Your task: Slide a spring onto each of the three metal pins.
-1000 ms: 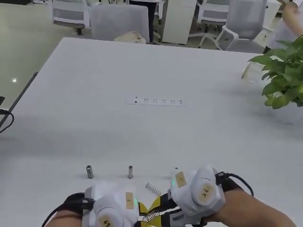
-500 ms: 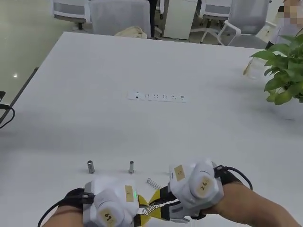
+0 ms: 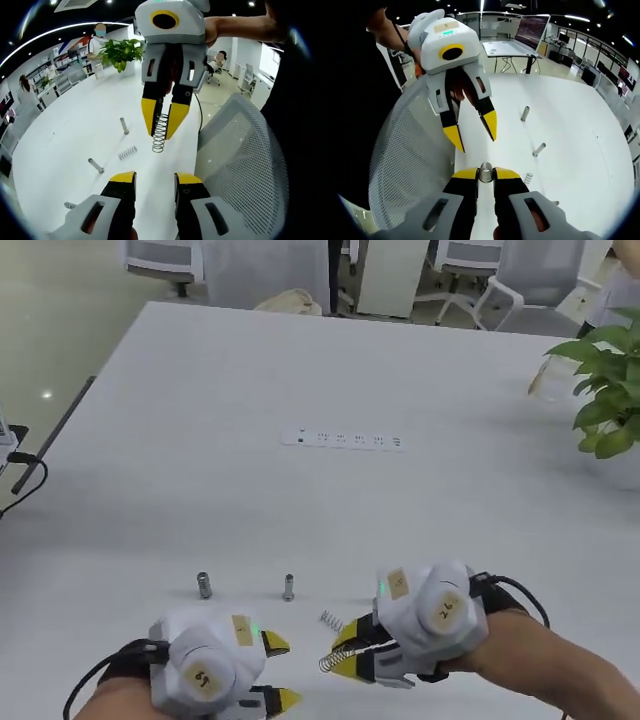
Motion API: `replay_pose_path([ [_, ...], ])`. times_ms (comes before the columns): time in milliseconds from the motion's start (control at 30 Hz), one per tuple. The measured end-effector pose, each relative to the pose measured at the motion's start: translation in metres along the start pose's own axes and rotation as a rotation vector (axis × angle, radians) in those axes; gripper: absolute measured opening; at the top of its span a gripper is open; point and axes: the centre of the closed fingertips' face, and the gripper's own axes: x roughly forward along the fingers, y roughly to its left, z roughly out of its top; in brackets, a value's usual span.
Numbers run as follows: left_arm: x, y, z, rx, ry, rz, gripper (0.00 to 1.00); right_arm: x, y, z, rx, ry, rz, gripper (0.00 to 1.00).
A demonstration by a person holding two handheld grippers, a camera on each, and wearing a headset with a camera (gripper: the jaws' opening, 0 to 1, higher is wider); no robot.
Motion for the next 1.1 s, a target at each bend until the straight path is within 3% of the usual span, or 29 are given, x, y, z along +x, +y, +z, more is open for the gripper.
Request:
replay_pose_path([
  [367, -0.023, 0.023, -0.004, -0.179, -0.088, 0.078, 0.29, 0.003, -0.018, -0.001, 0.007, 0.018, -0.023, 0.09],
  [767, -0.044, 0.042, -0.017, -0.255, -0.116, 0.149, 0.35, 0.008, -0.035, 0.0, -0.004, 0.047, -0.035, 0.09],
  [1100, -0.066, 0.048, -0.034, -0.313, -0.129, 0.205, 0.38, 0.018, -0.046, 0.003, 0.004, 0.071, -0.049, 0.09],
])
